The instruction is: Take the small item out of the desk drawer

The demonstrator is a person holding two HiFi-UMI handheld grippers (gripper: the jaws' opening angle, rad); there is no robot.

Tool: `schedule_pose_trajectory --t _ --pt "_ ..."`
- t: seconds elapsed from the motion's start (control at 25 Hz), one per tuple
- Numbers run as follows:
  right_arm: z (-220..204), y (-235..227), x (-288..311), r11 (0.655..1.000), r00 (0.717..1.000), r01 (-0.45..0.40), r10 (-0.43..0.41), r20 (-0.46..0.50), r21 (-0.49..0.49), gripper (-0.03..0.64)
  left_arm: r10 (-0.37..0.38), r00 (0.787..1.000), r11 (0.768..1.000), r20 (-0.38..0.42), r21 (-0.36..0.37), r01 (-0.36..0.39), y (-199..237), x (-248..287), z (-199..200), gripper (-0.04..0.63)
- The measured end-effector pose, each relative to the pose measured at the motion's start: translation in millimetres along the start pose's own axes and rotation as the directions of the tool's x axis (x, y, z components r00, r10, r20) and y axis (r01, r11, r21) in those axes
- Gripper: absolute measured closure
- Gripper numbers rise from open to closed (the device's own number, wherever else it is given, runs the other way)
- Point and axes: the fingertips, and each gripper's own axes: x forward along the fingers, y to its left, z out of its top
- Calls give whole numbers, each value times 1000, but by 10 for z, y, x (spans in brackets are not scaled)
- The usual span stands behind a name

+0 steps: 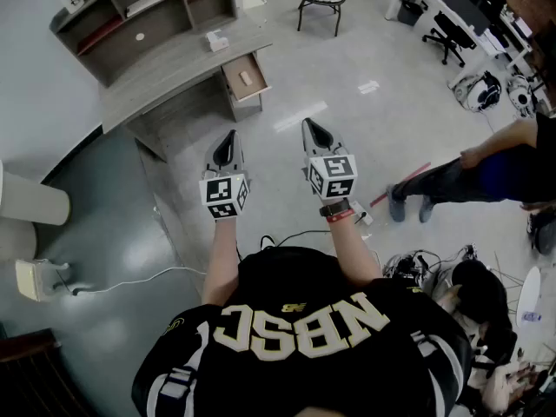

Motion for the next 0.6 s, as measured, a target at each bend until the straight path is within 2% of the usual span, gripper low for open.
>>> schedule_pose_trajectory --t 0.4,0.6 --pt "-14 483 398 999 999 -38 38 -11 -13 611 6 1000 1000 6 -31 -5 492 -13 -43 583" --pt "-117 558 551 999 999 -48 48 -21 6 611 17 1000 998 -16 -54 -18 651 38 -150 581"
